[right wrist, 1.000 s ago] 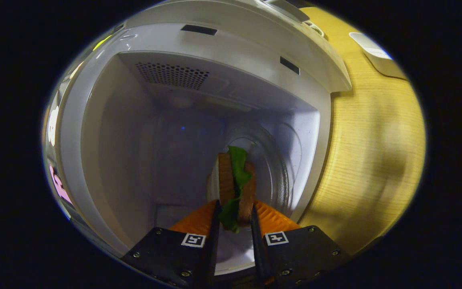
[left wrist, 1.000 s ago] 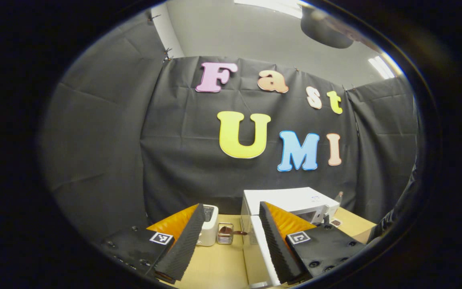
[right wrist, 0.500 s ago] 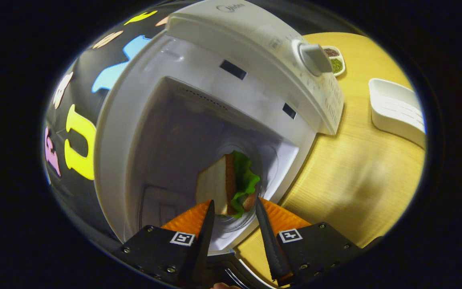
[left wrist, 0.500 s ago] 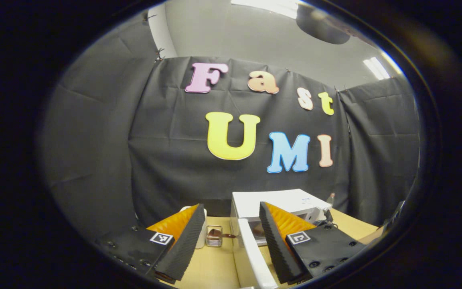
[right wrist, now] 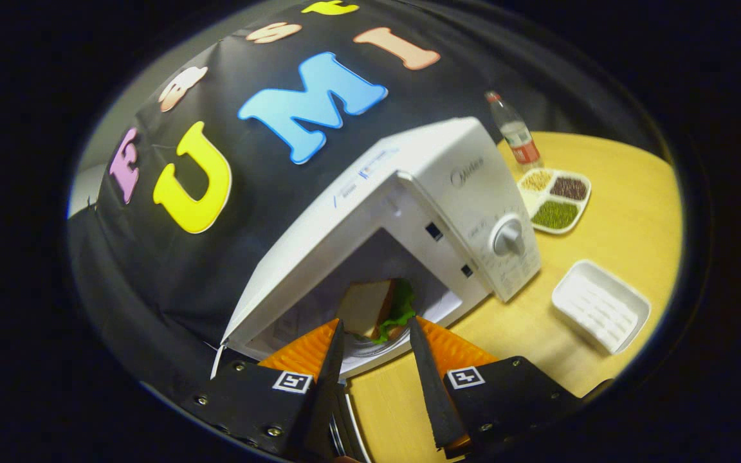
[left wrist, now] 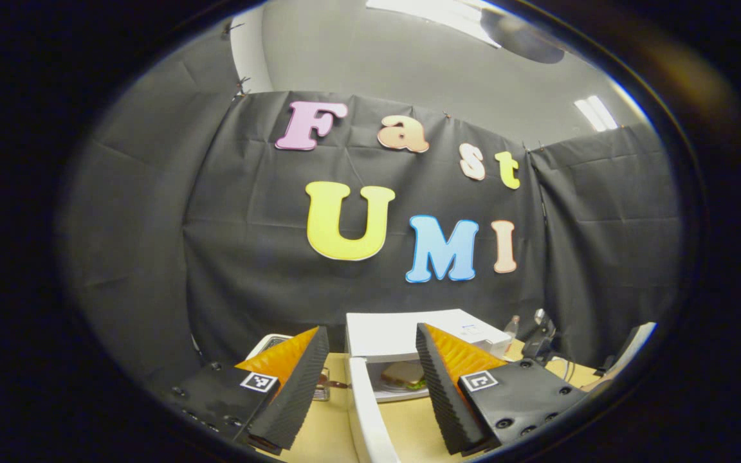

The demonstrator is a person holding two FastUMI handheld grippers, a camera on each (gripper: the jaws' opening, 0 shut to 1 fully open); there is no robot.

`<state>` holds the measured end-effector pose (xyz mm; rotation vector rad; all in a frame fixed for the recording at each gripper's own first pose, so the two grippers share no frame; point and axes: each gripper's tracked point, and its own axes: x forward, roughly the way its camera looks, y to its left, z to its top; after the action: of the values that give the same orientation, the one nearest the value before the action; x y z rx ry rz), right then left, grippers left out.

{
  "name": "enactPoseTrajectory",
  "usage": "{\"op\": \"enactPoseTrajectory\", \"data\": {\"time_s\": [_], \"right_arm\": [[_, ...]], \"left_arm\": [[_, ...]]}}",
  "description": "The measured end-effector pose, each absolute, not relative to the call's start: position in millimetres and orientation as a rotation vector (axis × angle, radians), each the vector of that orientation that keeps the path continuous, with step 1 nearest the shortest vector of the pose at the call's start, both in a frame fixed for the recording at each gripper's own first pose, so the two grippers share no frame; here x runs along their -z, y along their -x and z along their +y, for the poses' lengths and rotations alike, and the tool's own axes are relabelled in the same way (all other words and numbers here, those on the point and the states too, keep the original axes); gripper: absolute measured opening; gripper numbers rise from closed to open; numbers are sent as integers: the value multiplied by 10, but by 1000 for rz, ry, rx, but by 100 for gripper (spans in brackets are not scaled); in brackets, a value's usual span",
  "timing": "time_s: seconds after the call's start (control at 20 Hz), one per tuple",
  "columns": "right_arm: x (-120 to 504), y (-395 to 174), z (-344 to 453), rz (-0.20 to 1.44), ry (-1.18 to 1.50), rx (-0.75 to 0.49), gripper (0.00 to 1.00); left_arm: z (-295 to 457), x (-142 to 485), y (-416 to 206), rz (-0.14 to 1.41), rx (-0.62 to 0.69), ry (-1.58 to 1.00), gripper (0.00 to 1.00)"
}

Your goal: Open the microwave oven with the left hand, put the food in, and close the microwave oven.

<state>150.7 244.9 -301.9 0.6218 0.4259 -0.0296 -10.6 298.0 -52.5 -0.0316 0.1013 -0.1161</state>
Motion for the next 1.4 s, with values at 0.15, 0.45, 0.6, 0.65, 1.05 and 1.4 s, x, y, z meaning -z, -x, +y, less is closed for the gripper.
{"op": "enactPoseTrajectory", "data": {"time_s": [0.15,0.45,0.6,0.65,1.05,1.4], "right_arm": [[2511,-1307,2227,337,-486,-20,62],[1699,-900,1839,207,-268,-81,61],[1439,-684,1618,157,-189,-77,67],[1374,-612,1545,148,-165,-66,75],[940,-393,1059,63,-83,-22,98],[638,-398,965,-3,-35,-37,98]], "left_arm": [[2766,610,72,115,133,54,88],[2367,602,6,110,153,85,88],[2216,600,-15,109,161,86,90],[2165,592,-16,109,169,86,88],[2207,609,48,102,143,71,95],[2375,754,181,144,88,61,96]]}}
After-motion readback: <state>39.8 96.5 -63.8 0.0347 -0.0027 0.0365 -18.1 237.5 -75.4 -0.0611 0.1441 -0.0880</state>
